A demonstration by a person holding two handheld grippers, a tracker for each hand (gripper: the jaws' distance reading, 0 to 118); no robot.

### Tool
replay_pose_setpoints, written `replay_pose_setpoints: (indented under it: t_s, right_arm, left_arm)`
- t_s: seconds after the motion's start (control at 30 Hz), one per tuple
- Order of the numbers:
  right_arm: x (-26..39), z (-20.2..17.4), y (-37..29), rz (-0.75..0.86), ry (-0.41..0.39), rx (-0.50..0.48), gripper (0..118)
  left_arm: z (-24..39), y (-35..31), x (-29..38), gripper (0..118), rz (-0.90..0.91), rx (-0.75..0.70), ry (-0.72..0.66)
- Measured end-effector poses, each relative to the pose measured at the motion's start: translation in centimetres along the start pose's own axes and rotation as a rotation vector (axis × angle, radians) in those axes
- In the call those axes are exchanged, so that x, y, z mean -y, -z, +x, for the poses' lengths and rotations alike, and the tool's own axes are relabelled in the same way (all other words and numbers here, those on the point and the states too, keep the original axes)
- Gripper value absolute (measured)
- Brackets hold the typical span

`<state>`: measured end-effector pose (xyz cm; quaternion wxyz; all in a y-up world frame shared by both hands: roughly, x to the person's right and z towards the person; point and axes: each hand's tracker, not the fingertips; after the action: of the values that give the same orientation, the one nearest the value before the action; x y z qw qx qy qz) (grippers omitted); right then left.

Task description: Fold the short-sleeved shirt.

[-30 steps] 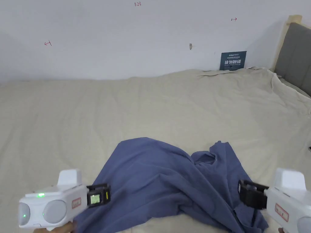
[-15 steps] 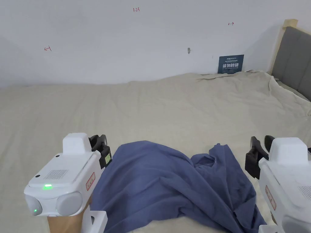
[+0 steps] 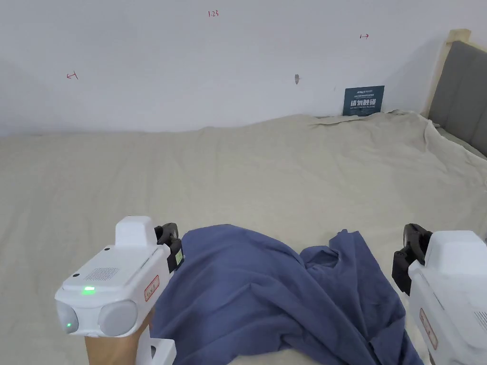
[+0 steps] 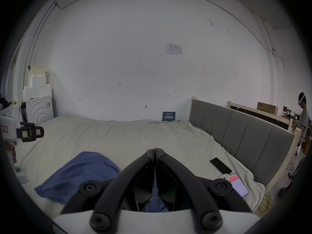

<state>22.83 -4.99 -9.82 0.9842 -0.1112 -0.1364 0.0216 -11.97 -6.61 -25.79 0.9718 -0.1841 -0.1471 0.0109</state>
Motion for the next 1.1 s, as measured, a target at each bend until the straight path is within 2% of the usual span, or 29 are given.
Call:
replay_pose_setpoints:
  t_s: [0.27, 0.43, 0.47, 0.53, 0.57, 0.6, 0.63, 0.73, 0.77, 0.97, 1.1]
  right_arm:
    - [0.0, 0.6, 2.9, -0.025, 0.001, 0.008, 0]
    - [0.3, 0.8, 5.3, -0.044, -0.001, 0.019, 0]
    - [0.4, 0.8, 5.8, -0.046, -0.002, 0.022, 0]
    - [0.6, 0.8, 6.9, -0.056, -0.002, 0.029, 0]
    - [0.8, 0.8, 7.3, -0.062, 0.001, 0.029, 0]
    - [0.9, 0.8, 7.8, -0.067, 0.006, 0.031, 0]
    - [1.2, 0.9, 8.3, -0.073, 0.007, 0.034, 0]
    - [1.7, 1.1, 9.5, -0.089, 0.003, 0.045, 0]
    - [2.0, 1.2, 9.9, -0.098, 0.004, 0.045, 0]
    - [3.2, 1.6, 11.2, -0.14, -0.006, 0.056, 0]
    - [3.6, 2.0, 11.2, -0.159, -0.003, 0.063, 0]
  left_arm:
    - [-2.0, 10.6, -2.6, 0, -0.16, 0.044, 0.054]
    - [-3.7, 19.6, -3.8, 0, -0.331, 0.065, 0.015]
    - [-4.1, 21.4, -3.7, 4, -0.356, 0.068, 0.004]
    - [-4.4, 24.8, -3.4, 25, -0.416, 0.045, 0.015]
    - [-4.5, 26.1, -3.1, 43, -0.429, 0.037, 0.038]
    - [-4.8, 27.6, -2.8, 66, -0.474, 0.043, 0.039]
    - [-5.0, 29.2, -2.4, 66, -0.529, 0.047, 0.028]
    - [-5.0, 32.3, -0.9, 81, -0.604, 0.022, 0.062]
    - [-4.9, 33.1, -0.4, 83, -0.62, 0.007, 0.08]
    - [-4.4, 36.8, 1.9, 83, -0.704, -0.03, 0.079]
    - [-3.6, 38.2, 3.2, 80, -0.749, -0.062, 0.125]
